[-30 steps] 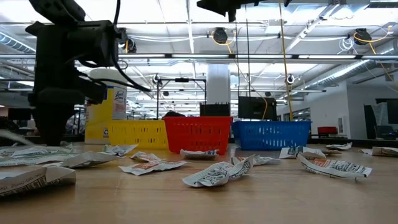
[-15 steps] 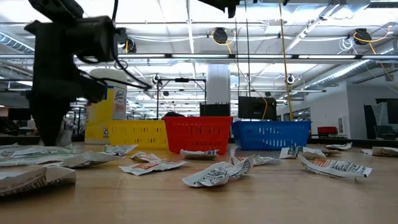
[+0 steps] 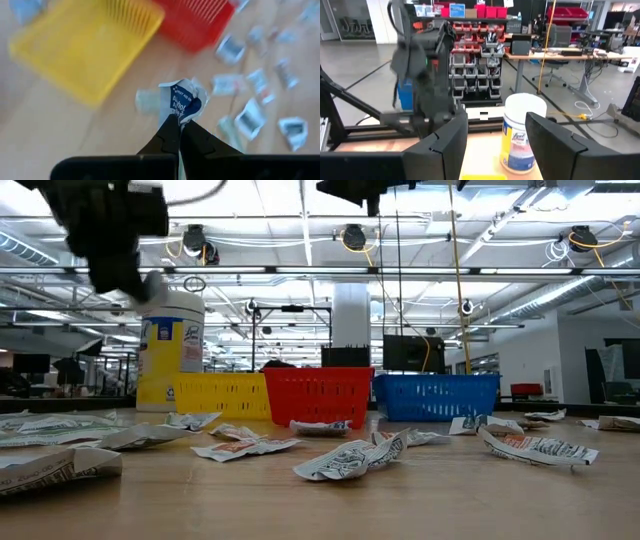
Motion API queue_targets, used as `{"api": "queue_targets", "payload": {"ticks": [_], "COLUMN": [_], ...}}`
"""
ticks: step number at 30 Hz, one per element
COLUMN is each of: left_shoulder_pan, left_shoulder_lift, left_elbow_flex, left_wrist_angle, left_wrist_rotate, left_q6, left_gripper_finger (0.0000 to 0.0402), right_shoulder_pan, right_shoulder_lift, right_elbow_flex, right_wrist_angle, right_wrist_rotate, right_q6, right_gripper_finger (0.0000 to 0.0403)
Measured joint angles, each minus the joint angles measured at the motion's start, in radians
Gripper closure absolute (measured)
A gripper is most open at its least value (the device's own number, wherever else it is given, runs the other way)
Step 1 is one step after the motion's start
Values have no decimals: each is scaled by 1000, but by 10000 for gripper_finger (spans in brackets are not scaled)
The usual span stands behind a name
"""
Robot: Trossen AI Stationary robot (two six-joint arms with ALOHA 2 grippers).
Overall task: Pick & Place First Aid Supplies
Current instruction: Put the alcohol pad into the blue bin
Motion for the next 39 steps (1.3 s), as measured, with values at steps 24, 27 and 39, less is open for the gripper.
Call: {"api": "queue_targets", "payload": {"ticks": [24,27,39], "left_shoulder_pan": [224,234,276], "left_shoulder_lift": [343,403,482], "left_elbow_flex": [285,360,526], "left_wrist_angle": [596,553,414], "left_wrist_rotate": [189,208,242], "left_q6": [454,454,468], "left_gripper_finger": [401,401,401], "right_shoulder_pan": [13,13,18], "right_shoulder_lift": [0,0,-1], "right_elbow_flex": [0,0,0], "right_wrist_angle": [-30,-79,-123], "right_wrist_rotate": [-156,-158,-178], "right_q6": [136,134,121], "right_gripper_finger": [206,206,240]}}
